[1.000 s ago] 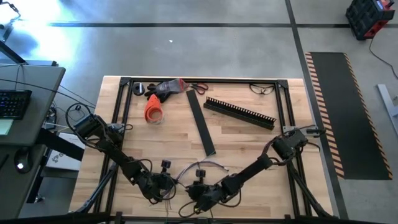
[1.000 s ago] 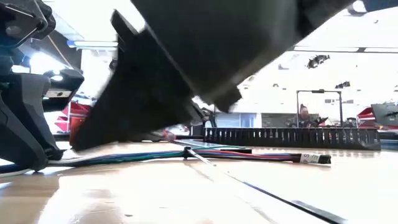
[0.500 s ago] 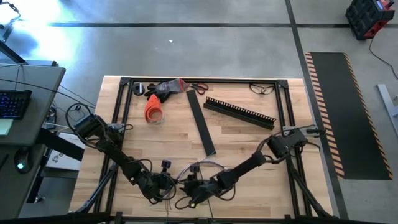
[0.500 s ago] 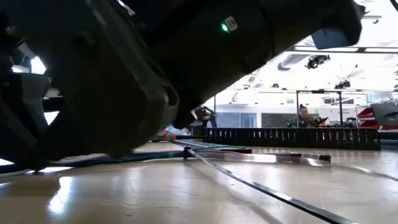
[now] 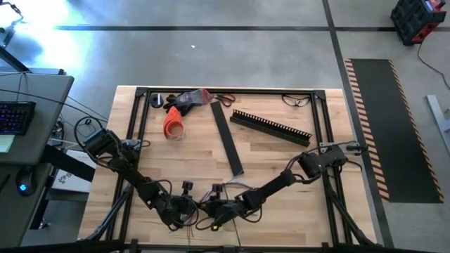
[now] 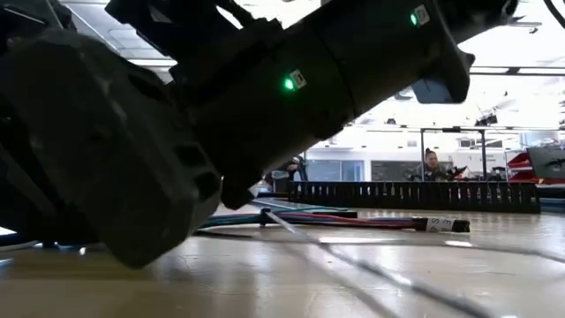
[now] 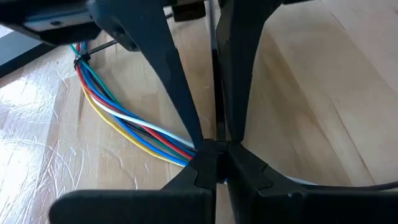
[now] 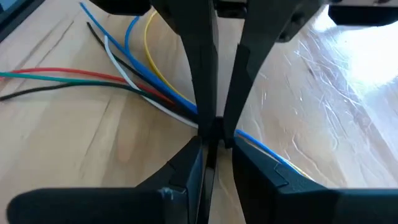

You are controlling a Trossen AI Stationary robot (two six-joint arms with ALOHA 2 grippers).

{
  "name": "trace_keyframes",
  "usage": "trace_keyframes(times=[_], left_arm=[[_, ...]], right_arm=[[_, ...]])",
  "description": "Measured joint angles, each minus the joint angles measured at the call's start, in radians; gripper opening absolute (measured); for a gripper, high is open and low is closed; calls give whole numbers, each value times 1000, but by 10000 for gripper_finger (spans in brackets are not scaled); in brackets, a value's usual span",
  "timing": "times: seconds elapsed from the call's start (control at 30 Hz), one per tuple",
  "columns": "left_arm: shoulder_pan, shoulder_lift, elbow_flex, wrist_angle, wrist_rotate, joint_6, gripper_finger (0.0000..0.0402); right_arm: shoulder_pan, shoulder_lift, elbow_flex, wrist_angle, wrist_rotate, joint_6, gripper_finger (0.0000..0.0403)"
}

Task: Ziptie cables
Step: Wrap the black zip tie on the cable

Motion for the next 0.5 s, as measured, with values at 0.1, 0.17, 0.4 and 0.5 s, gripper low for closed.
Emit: trace_keyframes(times=[0.1, 0.17, 0.4, 0.5], left_arm=[[0, 0, 0, 0, -1, 0, 0], [0, 0, 0, 1, 0, 0, 0], [0, 0, 0, 2, 0, 0, 0], [0, 0, 0, 2, 0, -1, 0]], right_arm=[[7, 10, 0, 19, 36, 0, 69], [15, 11, 0, 17, 74, -2, 68], [25, 11, 0, 14, 91, -15, 56], [32, 11, 0, 15, 112, -27, 50]])
